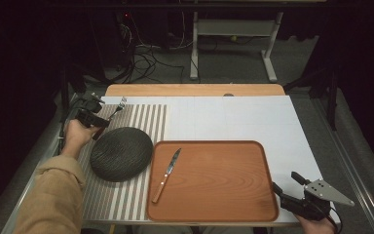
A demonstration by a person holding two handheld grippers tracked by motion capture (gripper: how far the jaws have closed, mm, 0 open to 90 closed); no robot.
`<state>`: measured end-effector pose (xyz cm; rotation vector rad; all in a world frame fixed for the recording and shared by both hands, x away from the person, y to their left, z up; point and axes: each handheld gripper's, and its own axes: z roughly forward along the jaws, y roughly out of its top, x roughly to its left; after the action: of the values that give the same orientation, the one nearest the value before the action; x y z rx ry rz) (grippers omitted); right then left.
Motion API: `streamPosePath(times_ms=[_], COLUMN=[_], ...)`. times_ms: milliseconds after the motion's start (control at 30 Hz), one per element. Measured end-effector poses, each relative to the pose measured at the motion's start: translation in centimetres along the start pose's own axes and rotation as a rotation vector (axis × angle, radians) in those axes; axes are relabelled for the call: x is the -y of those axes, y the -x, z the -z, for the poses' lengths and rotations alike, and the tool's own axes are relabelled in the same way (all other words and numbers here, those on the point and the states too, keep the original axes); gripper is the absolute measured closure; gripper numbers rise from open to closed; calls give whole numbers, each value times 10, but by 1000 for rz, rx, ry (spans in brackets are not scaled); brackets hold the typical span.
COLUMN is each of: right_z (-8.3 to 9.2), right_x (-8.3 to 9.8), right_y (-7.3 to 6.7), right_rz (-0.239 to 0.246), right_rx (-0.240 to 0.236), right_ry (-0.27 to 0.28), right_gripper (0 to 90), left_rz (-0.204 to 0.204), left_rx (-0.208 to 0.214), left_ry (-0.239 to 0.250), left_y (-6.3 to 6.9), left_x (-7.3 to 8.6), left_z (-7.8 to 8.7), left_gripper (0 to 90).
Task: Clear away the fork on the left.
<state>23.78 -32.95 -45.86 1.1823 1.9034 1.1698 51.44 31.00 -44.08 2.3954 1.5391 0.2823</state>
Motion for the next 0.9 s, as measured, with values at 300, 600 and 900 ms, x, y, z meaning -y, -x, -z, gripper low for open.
streamPosePath(times_ms=[300, 600, 900], right_z=[0, 1, 2], right_x=[0, 0, -1], right_y=[0, -1, -2], right_rz=[-1, 3, 14], right_rx=[-2, -11, -27], right_ry=[2, 8, 25], right_gripper=[235, 236, 236], left_rz=[19, 16, 2], left_rx=[16, 27, 55], left_ry=[47, 80, 117], left_y=[-5, 3, 22], left_x=[6, 17, 34], left_z=[15, 37, 56], left_gripper=[735, 735, 734])
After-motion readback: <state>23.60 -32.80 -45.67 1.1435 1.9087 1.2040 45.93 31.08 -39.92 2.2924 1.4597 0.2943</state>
